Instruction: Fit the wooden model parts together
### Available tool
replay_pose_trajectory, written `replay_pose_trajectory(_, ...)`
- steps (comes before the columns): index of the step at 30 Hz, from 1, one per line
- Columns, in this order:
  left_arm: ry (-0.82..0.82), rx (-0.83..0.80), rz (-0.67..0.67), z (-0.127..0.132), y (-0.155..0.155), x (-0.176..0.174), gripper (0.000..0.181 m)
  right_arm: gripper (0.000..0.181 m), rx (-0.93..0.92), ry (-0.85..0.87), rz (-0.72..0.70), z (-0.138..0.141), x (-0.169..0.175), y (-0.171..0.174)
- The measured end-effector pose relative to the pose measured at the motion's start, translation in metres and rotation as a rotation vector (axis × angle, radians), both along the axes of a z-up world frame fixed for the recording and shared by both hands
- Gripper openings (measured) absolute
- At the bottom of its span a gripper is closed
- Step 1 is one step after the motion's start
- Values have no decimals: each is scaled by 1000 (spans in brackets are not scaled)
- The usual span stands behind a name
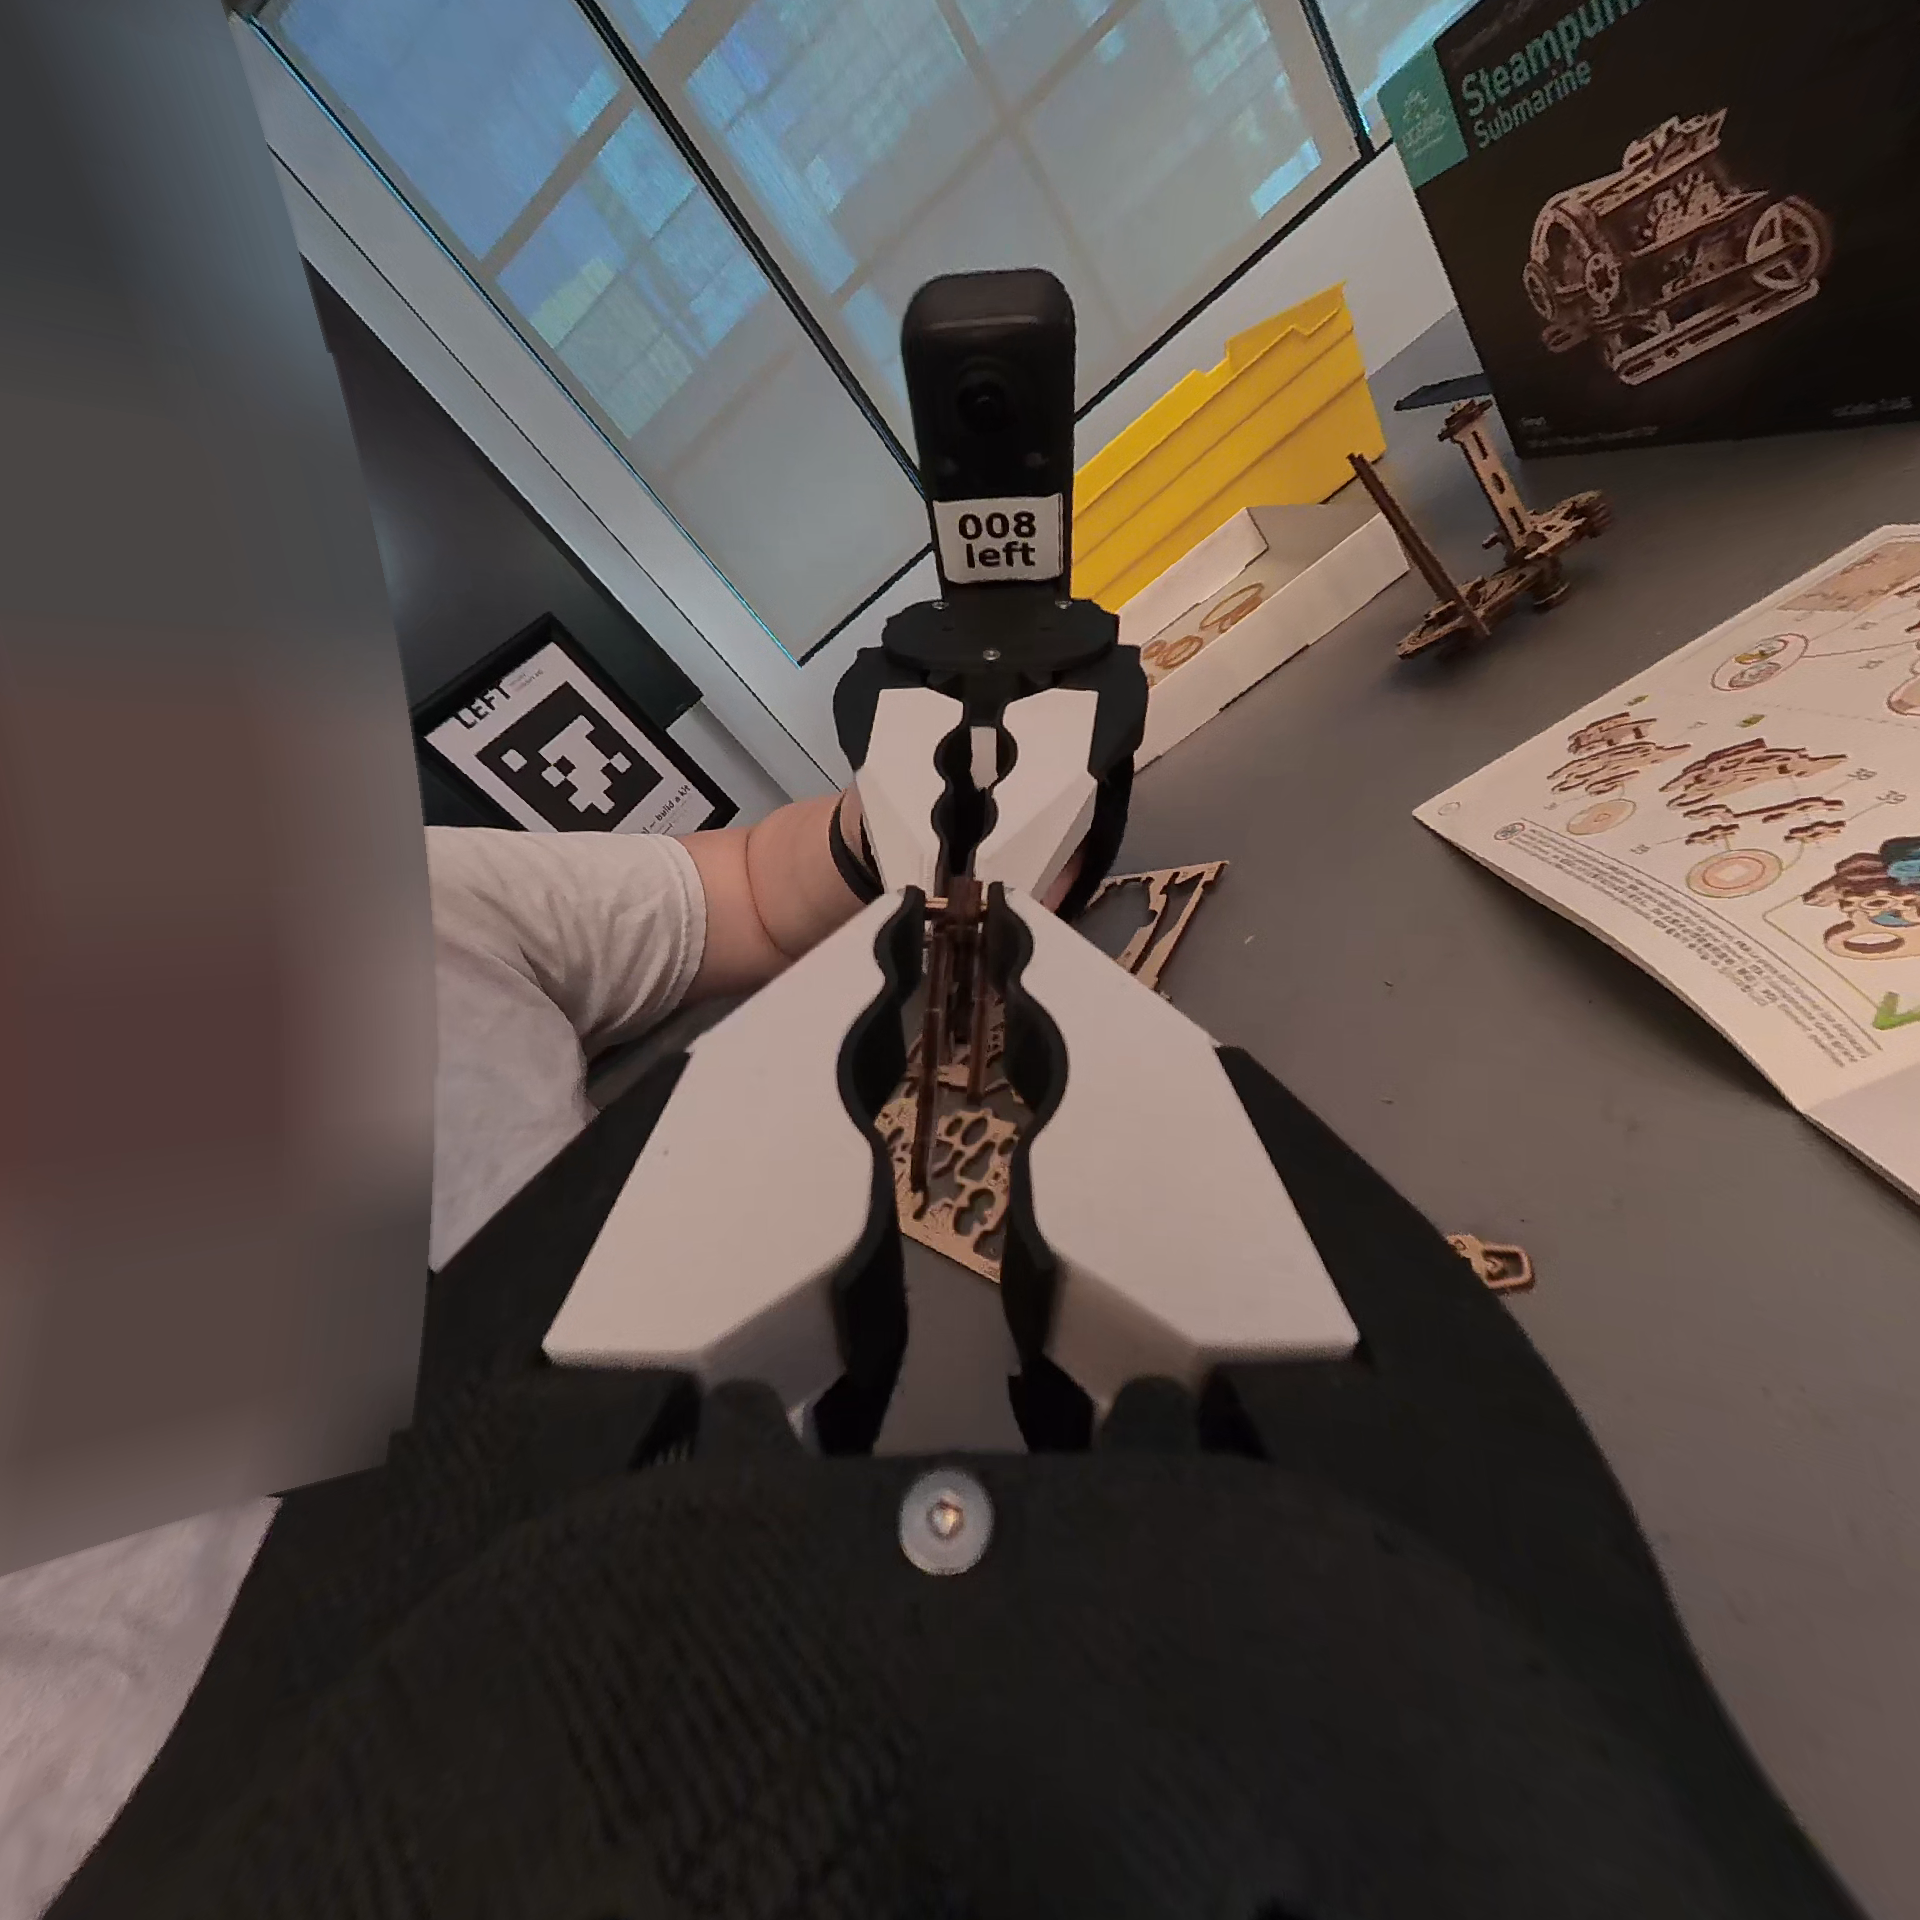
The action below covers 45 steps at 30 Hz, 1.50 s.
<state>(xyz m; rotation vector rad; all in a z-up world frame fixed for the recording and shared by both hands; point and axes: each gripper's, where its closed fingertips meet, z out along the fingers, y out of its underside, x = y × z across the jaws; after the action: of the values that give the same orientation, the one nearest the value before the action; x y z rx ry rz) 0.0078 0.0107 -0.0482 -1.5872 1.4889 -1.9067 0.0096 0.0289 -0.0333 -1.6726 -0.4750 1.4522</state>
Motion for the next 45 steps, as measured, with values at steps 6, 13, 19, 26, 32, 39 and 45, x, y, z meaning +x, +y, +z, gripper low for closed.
replay_pose_trajectory(6, -34, -104, 15, 10, 7, -1, 0, 9, -28, 60, 9, 5, 6, 1)
replay_pose_trajectory(13, -42, -99, 37, 12, 10, -1, 0, 9, -33, 63, 17, 5, 6, 0)
replay_pose_trajectory(19, -42, -119, 41, 13, 10, -1, 0, 9, -32, 65, 12, 5, 6, 1)
replay_pose_trajectory(26, -56, -206, 83, 17, 20, -2, 0, 16, 78, -4, -56, 8, 12, 6)
replay_pose_trajectory(32, -87, -314, 179, 20, 43, -5, 0, 32, 466, -326, -222, 14, 20, 9)
replay_pose_trajectory(39, -86, -309, 223, 18, 47, -4, 0, 33, 829, -803, -294, -6, 2, 5)
replay_pose_trajectory(45, -84, -317, 230, 17, 48, -3, 0, 34, 916, -848, -343, -3, 2, 5)
